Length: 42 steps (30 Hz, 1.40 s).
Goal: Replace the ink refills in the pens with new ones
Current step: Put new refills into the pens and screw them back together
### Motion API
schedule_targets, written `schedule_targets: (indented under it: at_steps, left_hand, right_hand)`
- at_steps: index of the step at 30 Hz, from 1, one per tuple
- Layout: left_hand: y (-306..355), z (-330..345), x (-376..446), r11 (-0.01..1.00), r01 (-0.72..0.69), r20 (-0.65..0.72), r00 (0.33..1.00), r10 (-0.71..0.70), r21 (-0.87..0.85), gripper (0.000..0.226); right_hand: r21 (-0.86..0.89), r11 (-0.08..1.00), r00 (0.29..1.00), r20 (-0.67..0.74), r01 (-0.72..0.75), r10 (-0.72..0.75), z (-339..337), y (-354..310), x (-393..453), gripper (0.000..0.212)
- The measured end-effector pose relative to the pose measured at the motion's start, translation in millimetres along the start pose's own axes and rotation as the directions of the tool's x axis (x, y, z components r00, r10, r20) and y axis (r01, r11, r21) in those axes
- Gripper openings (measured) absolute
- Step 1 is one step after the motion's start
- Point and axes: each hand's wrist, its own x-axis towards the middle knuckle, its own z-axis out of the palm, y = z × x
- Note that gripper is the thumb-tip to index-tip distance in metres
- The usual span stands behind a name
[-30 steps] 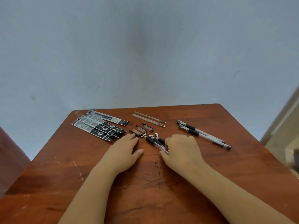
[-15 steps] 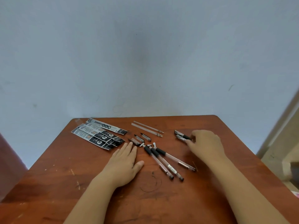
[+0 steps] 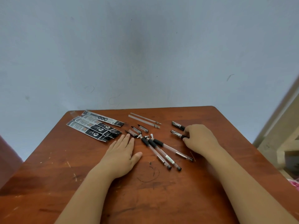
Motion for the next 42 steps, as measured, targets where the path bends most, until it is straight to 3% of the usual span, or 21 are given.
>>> schedule_targets:
  at_steps: [3, 6, 11, 16, 22, 25, 28, 31, 34, 42]
  left_hand:
    - [1, 0, 0, 1.000, -0.002, -0.012, 1.000, 0.002, -0.014, 0.063]
    - [1, -3, -2, 0.998, -0.010, -0.067, 0.998, 0.007, -0.058, 0.064]
    - [3, -8, -5, 0.964, -0.125, -0.426, 0.905, 0.013, -0.235, 0.051]
    - [11, -7, -10, 0.891, -0.301, -0.549, 0.833, 0.072, -0.340, 0.040]
    - [16, -4, -12, 0.842, -0.415, -0.567, 0.807, 0.167, -0.343, 0.038]
    - [14, -3, -10, 0.860, -0.430, -0.603, 0.773, 0.195, -0.273, 0.025]
    - [11, -5, -10, 0.882, -0.391, -0.591, 0.788, 0.174, -0.262, 0.022]
    - [8, -7, -10, 0.890, -0.371, -0.588, 0.794, 0.157, -0.264, 0.022]
    - [10, -7, -11, 0.892, -0.339, -0.529, 0.837, 0.141, -0.298, 0.020]
    - [14, -5, -9, 0.894, -0.383, -0.516, 0.828, 0.221, -0.232, 0.018]
  right_hand:
    - [0.095, 0.993, 0.993, -0.108, 0.066, -0.056, -8, -3, -8, 0.026]
    - [0.330, 0.924, 0.957, -0.269, 0.196, -0.107, -20, -9, -20, 0.037]
    - [0.708, 0.646, 0.938, -0.344, 0.285, -0.036, -26, -15, -27, 0.050]
    - [0.932, 0.310, 0.982, -0.186, 0.190, -0.043, -22, -16, -26, 0.058]
    - [0.981, 0.171, 0.979, -0.053, 0.088, -0.199, -6, -27, -26, 0.020]
    - [0.952, 0.284, 0.968, -0.039, 0.110, -0.246, -4, -27, -26, 0.013]
    - [0.884, 0.420, 0.973, -0.141, 0.206, -0.181, -3, -23, -23, 0.017]
    - [0.875, 0.421, 0.970, -0.193, 0.237, -0.146, -3, -20, -20, 0.023]
    - [0.886, 0.415, 0.967, -0.126, 0.209, -0.220, 1, -23, -21, 0.025]
    - [0.769, 0.561, 0.925, -0.098, 0.305, -0.368, 14, -33, -24, 0.023]
